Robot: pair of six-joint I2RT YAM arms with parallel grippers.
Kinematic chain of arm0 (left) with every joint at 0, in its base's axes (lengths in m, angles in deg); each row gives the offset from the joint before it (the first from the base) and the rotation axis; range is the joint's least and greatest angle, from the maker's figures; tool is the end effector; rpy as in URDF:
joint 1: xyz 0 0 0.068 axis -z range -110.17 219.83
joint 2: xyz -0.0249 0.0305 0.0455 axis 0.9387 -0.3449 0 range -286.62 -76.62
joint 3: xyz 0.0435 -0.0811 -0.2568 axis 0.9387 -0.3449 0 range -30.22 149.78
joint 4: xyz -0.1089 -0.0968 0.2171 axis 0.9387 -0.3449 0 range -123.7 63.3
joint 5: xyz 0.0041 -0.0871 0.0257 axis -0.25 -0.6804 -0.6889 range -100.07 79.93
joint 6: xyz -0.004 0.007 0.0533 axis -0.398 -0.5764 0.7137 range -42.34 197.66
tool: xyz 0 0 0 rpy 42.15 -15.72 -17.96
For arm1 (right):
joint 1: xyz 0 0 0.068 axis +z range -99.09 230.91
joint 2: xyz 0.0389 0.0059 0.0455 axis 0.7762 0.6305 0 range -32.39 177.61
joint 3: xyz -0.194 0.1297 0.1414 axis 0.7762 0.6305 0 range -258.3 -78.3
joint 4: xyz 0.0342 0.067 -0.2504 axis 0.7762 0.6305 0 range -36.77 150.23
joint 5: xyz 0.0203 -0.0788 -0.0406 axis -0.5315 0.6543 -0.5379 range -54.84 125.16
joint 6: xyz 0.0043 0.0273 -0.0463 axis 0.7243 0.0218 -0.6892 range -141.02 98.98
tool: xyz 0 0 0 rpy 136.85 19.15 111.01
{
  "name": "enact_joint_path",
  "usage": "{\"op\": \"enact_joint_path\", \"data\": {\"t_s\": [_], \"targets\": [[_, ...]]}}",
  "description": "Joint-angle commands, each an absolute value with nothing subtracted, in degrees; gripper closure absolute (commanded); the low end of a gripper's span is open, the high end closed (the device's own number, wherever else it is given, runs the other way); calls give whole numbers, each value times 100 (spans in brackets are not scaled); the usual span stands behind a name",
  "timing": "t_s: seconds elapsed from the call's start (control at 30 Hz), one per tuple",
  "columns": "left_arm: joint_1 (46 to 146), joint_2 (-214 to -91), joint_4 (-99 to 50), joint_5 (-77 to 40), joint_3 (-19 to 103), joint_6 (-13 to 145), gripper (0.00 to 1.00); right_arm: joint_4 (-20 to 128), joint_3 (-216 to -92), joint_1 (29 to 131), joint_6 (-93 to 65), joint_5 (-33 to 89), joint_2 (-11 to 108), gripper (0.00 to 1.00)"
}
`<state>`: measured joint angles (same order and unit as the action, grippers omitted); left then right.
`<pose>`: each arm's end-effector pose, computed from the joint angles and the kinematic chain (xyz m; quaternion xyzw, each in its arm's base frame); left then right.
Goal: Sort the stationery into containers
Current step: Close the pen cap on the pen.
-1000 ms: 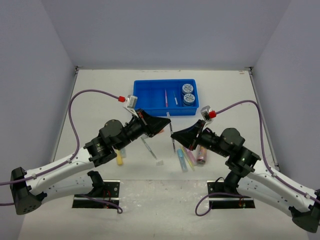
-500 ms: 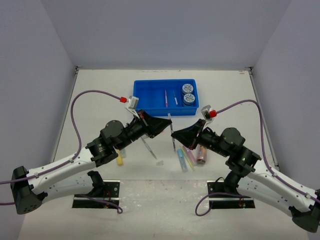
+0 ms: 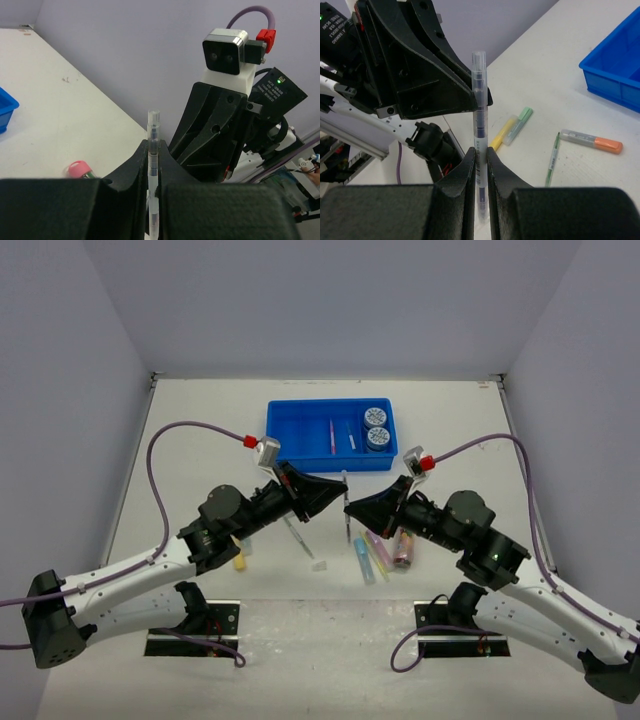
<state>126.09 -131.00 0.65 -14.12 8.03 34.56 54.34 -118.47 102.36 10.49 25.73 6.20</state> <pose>0.1233 -0.1891 0.3391 0.0998 0.6269 -0.6035 0.4826 0.0988 0.1334 0.3458 -0.1790 0.6811 0.5120 0.4918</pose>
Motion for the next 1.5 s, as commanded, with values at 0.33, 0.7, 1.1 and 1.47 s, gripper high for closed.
{"op": "enact_joint_path", "data": {"t_s": [0.33,0.7,1.1,1.47], "targets": [[12660,-13221,-174,-2476,676,4299,97,4858,-12409,10224,461,2866,476,100],[12660,-12757,-983,-1604,1279,4436,53,4670,-12014,10224,435,2591,596,100],[12660,-12936,-825,-2193,1690,4778,57,4769,-12137,10233,333,2137,769,100],[12660,-13093,-921,-1867,1707,4768,81,4761,-12139,10224,243,1850,736,100]]}}
